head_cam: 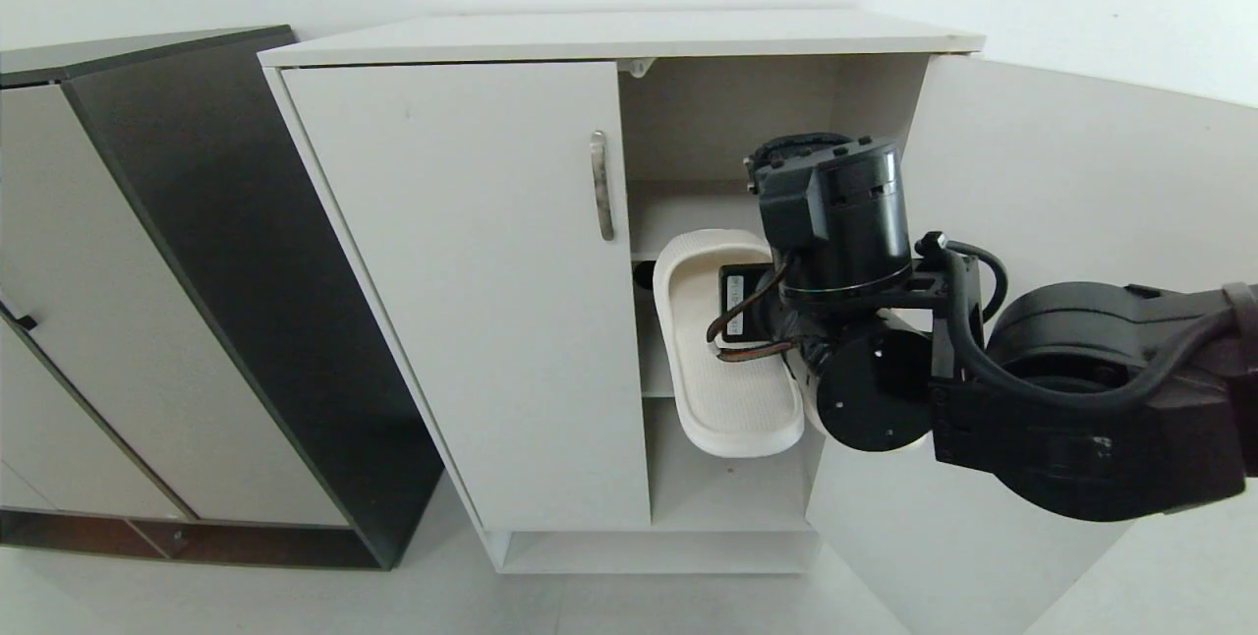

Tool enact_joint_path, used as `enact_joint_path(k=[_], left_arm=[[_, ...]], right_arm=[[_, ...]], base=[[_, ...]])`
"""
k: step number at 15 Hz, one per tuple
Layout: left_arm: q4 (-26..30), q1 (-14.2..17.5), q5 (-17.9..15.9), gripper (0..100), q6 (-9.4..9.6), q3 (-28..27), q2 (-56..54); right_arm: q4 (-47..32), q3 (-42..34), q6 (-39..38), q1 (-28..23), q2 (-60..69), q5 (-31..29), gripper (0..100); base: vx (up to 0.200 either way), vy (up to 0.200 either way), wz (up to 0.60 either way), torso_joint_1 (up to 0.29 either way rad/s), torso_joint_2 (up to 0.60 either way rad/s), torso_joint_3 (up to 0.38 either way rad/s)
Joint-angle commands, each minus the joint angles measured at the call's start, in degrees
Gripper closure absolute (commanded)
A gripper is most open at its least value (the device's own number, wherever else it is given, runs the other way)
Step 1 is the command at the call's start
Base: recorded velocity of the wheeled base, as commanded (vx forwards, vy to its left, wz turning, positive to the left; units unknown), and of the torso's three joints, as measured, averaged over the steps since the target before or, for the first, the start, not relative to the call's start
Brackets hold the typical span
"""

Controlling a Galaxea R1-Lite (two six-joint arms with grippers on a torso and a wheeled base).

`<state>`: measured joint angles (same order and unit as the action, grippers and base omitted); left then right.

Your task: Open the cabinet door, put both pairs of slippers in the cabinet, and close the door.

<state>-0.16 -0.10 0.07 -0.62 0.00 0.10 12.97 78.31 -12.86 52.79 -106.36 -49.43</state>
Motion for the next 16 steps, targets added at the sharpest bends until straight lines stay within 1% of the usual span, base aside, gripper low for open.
enact_joint_path(k=[1,6,16], left_arm=[[-0.02,0.01,0.01,100,0.01,0.00,0.08],[-0.02,0.01,0.01,100,0.09,0.00,0.08],[0.07,0.01,-0.16,100,0.27,0.00,0.08]], right_arm=[[0.04,0.53,0.03,-0.14,-0.51,0.04,100],[0.12,0.26,0.03,-0.40,-0.60,0.04,100],[0.39,0.26,-0.06,-0.58,-1.30,-0.05,100]], base=[[0.000,0.000,0.00,0.000,0.00,0.000],[0.000,0.000,0.00,0.000,0.00,0.000],[0.200,0.000,0.00,0.002,0.00,0.006]])
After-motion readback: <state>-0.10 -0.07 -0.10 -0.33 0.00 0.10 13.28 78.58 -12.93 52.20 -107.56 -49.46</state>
